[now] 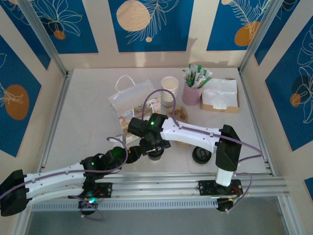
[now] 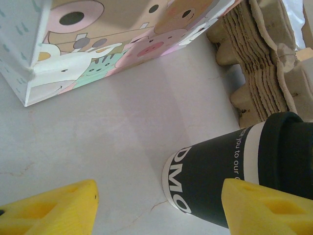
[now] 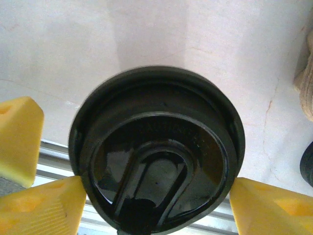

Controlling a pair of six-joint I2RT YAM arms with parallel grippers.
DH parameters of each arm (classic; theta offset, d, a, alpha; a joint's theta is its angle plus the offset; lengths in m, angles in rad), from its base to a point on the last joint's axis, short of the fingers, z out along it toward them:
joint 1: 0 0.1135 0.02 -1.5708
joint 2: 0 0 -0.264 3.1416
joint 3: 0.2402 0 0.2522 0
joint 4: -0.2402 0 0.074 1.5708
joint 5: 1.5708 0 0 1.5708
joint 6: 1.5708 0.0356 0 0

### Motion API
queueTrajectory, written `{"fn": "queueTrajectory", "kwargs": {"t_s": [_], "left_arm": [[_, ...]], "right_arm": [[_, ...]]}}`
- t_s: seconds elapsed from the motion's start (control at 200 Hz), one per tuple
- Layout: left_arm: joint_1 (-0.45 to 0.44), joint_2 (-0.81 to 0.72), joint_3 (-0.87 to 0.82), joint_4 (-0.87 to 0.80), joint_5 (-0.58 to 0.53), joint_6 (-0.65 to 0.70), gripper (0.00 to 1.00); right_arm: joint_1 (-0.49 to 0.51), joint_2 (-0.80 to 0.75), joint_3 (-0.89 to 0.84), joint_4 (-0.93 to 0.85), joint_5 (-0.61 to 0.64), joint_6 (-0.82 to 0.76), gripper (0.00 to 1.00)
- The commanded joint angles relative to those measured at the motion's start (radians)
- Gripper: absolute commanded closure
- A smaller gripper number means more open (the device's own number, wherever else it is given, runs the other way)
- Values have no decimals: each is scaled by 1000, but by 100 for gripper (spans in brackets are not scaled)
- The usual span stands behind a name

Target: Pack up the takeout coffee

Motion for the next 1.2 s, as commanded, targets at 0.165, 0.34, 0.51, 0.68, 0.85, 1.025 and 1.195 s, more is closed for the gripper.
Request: {"fn": "queueTrajectory", "kwargs": {"t_s": [0.165,0.34,0.51,0.68,0.85,1.025,1.195], "left_arm": [[-11,-10,37,-38,-15,7,33],[-11,-45,63,-113,-52,30,33],[-10,-92,80,-178,-102,48,34],[-10,-126,96,-301,-177,8,38],[-7,-117,121,-323,-191,30,39],[33,-91,121,-307,-189,31,40],[202,-94,97,-249,-54,52,42]], "right_arm": [[9,-8,50,-29,10,22,18],[22,-69,47,-29,49,12,17],[31,-141,28,-23,89,-21,17],[53,-249,-22,47,129,-82,16],[65,-359,-80,129,159,-125,16],[73,-473,-147,200,245,-116,15],[71,-593,-243,276,318,-92,14]]}}
